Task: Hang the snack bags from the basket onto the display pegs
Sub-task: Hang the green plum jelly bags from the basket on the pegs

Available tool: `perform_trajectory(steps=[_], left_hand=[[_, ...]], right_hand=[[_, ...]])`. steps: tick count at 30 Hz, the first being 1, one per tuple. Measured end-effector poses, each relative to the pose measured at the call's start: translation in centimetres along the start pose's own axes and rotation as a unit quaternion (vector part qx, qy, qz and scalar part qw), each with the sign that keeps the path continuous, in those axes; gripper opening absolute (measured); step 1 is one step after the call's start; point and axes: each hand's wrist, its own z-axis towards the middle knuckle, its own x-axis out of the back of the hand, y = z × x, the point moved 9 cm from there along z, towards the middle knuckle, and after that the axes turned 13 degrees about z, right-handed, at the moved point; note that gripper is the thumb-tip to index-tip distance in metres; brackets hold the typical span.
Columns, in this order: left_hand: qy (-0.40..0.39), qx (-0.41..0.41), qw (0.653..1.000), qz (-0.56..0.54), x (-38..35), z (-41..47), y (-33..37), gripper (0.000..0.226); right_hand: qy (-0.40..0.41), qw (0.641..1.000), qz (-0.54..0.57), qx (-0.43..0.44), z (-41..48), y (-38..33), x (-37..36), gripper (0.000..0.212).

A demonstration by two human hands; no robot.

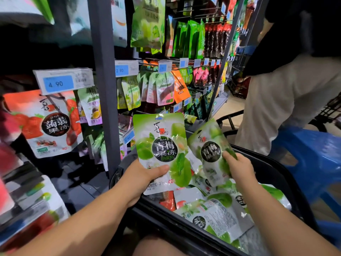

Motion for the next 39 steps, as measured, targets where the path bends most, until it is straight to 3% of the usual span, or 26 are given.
perform_trajectory(steps=[2, 4, 8, 10, 13, 15, 19, 25, 33, 36, 39], left_hand=[[0.016, 0.002, 1.0, -0.017, 0.1, -0.3, 0.1, 0.034], [0.032, 0.006, 0.999, -0.033, 0.3, -0.6, 0.3, 0.032], [0.048, 0.009, 0.998, -0.047, 0.5, -1.0, 1.5, 0.036], [0.052, 0.0, 0.998, -0.047, 0.7, -1.1, 3.0, 0.032], [0.054, -0.018, 0.997, -0.047, 1.3, -1.5, 5.9, 0.038], [0.055, -0.031, 0.997, -0.036, 2.2, -1.9, 7.4, 0.046], [0.079, -0.063, 0.995, -0.007, 4.1, -3.2, 9.6, 0.033], [0.148, -0.096, 0.984, 0.016, 7.3, -5.6, 12.4, 0.035], [0.233, -0.113, 0.964, 0.065, 12.9, -9.7, 16.5, 0.03], [0.279, -0.124, 0.947, 0.095, 15.6, -11.3, 19.0, 0.032], [0.329, -0.133, 0.929, 0.106, 18.4, -13.0, 21.7, 0.024]], right_hand=[[-0.021, 0.978, 0.192, -0.078, -0.8, 0.3, -1.2, 0.013], [-0.05, 0.933, 0.325, -0.148, -2.2, 0.1, -2.8, 0.016], [-0.108, 0.864, 0.446, -0.208, -4.5, -1.2, -5.6, 0.04], [-0.151, 0.842, 0.473, -0.211, -5.7, -2.9, -7.0, 0.038], [-0.25, 0.824, 0.479, -0.171, -7.8, -6.3, -9.4, 0.034], [-0.304, 0.829, 0.451, -0.133, -8.6, -7.7, -10.7, 0.067], [-0.357, 0.874, 0.319, -0.081, -9.6, -9.0, -12.3, 0.09], [-0.362, 0.901, 0.24, 0.017, -12.7, -13.6, -13.8, 0.06], [-0.407, 0.879, 0.242, 0.058, -15.1, -18.4, -17.8, 0.072], [-0.405, 0.877, 0.242, 0.093, -15.9, -21.3, -19.8, 0.101], [-0.431, 0.852, 0.284, 0.09, -16.9, -24.1, -22.4, 0.08]])
